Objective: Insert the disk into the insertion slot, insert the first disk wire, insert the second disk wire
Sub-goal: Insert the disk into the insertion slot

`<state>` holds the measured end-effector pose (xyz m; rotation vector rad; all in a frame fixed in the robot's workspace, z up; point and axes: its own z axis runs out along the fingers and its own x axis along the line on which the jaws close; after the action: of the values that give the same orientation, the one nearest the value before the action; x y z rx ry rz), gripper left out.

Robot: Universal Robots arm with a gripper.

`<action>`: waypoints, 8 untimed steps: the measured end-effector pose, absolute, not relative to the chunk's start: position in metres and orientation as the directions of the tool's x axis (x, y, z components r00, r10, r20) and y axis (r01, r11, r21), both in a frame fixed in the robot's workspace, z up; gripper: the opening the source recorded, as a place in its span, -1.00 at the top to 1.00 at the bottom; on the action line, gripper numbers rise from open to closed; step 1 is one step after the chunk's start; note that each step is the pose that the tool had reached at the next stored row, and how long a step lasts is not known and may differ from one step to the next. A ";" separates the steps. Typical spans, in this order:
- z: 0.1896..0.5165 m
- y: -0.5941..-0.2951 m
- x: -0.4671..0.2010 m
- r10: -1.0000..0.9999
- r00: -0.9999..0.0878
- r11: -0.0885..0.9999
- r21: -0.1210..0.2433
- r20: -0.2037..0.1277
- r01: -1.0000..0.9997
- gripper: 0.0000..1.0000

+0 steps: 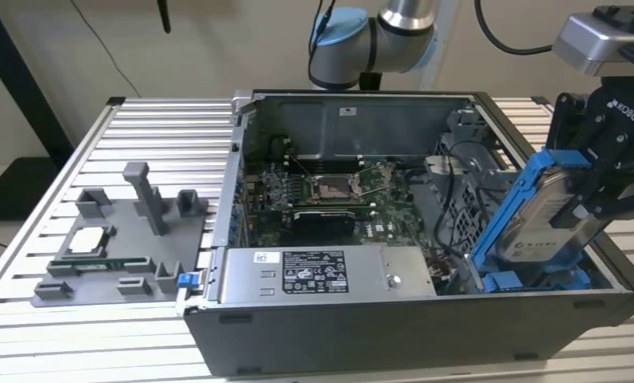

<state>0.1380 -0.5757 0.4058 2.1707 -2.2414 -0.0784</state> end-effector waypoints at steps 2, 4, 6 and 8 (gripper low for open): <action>0.404 -0.574 0.139 -0.999 -0.033 0.031 0.050 -0.021 -0.998 1.00; 0.403 -0.574 0.140 -0.999 -0.033 0.032 0.050 -0.021 -0.998 1.00; 0.400 -0.573 0.140 -0.999 -0.033 0.032 0.051 -0.020 -0.998 1.00; 0.397 -0.573 0.140 -0.999 -0.033 0.032 0.052 -0.020 -0.998 1.00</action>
<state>0.1405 -0.5728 0.3968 2.1692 -2.2409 -0.0802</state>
